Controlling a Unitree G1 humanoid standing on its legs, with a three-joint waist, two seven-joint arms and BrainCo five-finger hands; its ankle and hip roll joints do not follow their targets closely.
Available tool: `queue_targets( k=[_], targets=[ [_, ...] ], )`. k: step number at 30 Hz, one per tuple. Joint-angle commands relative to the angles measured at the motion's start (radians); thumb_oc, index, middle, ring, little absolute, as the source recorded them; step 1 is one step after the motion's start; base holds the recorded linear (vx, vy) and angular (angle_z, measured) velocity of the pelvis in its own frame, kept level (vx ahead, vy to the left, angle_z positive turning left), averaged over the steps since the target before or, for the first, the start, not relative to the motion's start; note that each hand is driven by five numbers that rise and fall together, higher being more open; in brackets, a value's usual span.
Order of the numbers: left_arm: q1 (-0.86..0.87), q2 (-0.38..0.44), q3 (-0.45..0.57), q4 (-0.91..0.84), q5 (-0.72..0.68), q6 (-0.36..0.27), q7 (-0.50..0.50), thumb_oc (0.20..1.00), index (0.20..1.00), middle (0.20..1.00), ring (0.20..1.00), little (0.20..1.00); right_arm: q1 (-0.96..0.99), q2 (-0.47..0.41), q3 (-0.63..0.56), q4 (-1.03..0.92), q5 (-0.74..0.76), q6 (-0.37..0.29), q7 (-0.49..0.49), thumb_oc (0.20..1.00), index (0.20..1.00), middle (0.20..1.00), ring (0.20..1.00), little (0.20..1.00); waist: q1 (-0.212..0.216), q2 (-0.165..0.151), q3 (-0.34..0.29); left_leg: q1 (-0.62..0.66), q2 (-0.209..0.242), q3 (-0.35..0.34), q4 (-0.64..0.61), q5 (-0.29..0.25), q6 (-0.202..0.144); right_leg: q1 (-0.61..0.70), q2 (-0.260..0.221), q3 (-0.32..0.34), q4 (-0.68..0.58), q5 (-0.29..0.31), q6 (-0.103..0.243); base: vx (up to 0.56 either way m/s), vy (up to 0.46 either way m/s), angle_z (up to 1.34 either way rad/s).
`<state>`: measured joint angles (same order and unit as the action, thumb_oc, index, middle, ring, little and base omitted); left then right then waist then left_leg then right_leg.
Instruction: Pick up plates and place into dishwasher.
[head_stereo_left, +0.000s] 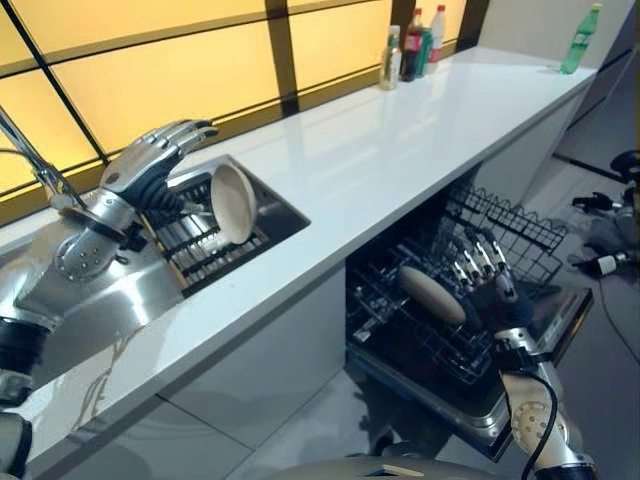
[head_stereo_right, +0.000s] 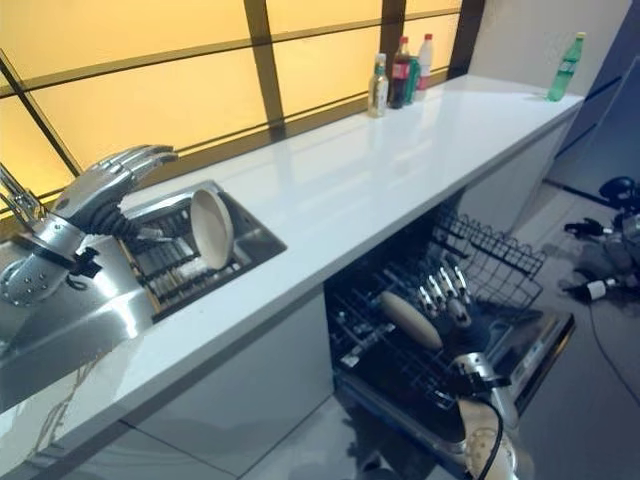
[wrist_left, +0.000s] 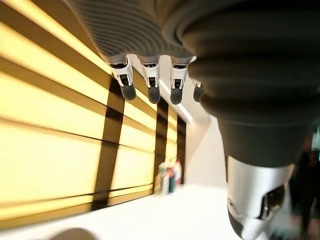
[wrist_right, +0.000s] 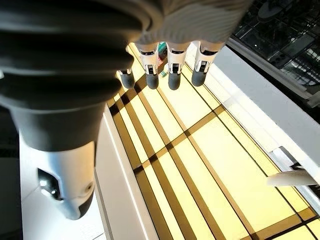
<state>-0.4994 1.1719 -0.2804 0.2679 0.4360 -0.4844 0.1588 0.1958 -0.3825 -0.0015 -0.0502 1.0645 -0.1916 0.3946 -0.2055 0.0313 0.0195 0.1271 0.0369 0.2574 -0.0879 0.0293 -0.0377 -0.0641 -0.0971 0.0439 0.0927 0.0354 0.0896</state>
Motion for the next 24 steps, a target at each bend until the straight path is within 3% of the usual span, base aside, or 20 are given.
queue_targets(
  k=[1,7,11,21,24],
  targets=[
    [-0.164,0.078,-0.067,0.032,0.069,0.045,0.016,1.000,1.000,1.000,1.000,1.000,-0.082,-0.038,-0.027,-0.002,0.036,-0.024,0.039,1.000,1.000,1.000,1.000,1.000,-0.028,0.006,-0.003,-0.047,-0.069,-0.033,0.067,-0.067,0.102,-0.050,0.008,0.009,0.094,0.096,0.057,0.03,-0.024,0.01],
    [-0.340,0.119,-0.261,0.095,0.130,0.093,-0.043,1.000,1.000,1.000,1.000,1.000,-0.075,-0.061,-0.016,-0.007,0.057,-0.014,0.045,1.000,1.000,1.000,1.000,1.000,-0.045,0.010,-0.003,-0.047,-0.064,-0.023,0.070,-0.065,0.097,-0.048,0.011,0.012,0.090,0.093,0.061,0.05,-0.032,-0.01],
    [-0.386,0.114,-0.321,0.161,0.202,0.119,-0.023,1.000,1.000,1.000,1.000,1.000,-0.074,-0.071,-0.013,-0.011,0.059,-0.007,0.039,1.000,1.000,1.000,1.000,1.000,-0.050,0.010,-0.006,-0.046,-0.063,-0.022,0.072,-0.070,0.098,-0.049,0.015,0.012,0.093,0.084,0.062,0.07,-0.031,-0.02],
    [-0.382,0.112,-0.383,0.244,0.341,0.182,-0.052,1.000,1.000,1.000,1.000,1.000,-0.045,-0.103,-0.029,-0.022,0.081,0.038,0.038,1.000,1.000,1.000,1.000,1.000,-0.072,0.003,0.002,-0.051,-0.050,-0.017,0.071,-0.067,0.094,-0.044,0.039,0.022,0.077,0.047,0.050,0.09,-0.037,-0.03],
    [-0.379,0.114,-0.394,0.258,0.352,0.191,-0.014,1.000,1.000,1.000,1.000,1.000,-0.036,-0.111,-0.027,-0.027,0.092,0.038,0.045,1.000,1.000,1.000,1.000,1.000,-0.077,0.001,0.004,-0.053,-0.046,-0.016,0.070,-0.066,0.092,-0.040,0.044,0.024,0.065,0.036,0.044,0.08,-0.042,-0.02]
  ],
)
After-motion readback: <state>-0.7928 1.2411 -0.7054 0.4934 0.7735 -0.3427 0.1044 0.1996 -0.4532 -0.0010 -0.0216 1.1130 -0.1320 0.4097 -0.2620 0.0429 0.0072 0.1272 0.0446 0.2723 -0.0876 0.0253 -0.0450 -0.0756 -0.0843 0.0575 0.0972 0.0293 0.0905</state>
